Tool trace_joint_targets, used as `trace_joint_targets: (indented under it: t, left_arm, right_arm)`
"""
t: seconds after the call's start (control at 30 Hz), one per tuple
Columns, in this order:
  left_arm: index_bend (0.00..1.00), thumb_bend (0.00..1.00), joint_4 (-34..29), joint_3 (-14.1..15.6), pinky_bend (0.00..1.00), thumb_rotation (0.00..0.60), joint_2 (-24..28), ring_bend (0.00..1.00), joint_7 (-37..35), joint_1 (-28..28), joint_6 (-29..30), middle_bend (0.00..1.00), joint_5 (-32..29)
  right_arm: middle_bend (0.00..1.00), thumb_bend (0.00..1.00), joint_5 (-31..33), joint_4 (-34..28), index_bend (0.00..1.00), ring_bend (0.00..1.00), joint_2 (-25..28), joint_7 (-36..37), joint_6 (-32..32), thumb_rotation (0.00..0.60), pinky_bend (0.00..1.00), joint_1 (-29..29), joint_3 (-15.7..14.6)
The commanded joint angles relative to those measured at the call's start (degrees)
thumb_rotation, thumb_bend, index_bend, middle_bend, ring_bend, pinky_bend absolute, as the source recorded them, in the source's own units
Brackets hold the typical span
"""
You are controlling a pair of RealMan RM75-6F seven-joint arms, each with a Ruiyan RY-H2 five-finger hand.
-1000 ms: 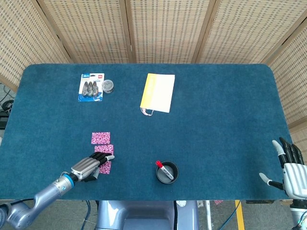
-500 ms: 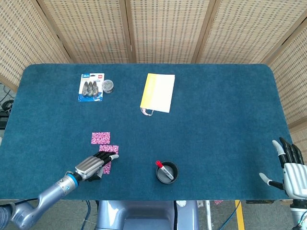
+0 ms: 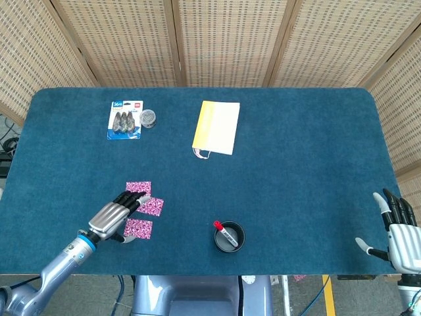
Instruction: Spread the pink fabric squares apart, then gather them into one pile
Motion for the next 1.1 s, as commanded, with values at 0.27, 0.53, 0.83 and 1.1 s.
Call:
trace_joint_targets:
  t: [0.27,0.53,0.83,1.1]
  left_arm:
    - [0.16,0.2,-0.8,0.9,0.0,0.6,1.6,0.0,6.0,1.4,-0.9,0.0,-3.5]
    - [0.2,0.25,-1.7,0.8,0.0,0.6,1.2,0.0,9.9,1.8,-1.8,0.0,-6.2]
    - [0.22,0.3,-0.8,-3.1,0.0,0.6,-0.8,0.0,11.3,-0.4,-3.2,0.0,-9.2]
    - [0.24,0.3,4.0,-6.3,0.0,0.6,-5.6,0.0,14.7,-3.9,-6.3,0.0,-13.5]
  right_arm:
    - [0.0,0.18,0.0,0.0,0.0,0.0,0.0,0.0,0.0,0.6,0.0,0.0,0.0]
    - [0.0,0.18,0.0,-0.1,0.0,0.0,0.0,0.0,0.0,0.6,0.0,0.0,0.0]
    - [0.0,0.18,0.0,0.0,0.0,0.0,0.0,-0.1,-0.1,0.6,0.0,0.0,0.0]
    - [0.0,0.18,0.1,-0.1,0.0,0.0,0.1,0.2,-0.2,0.6,0.0,0.0,0.0]
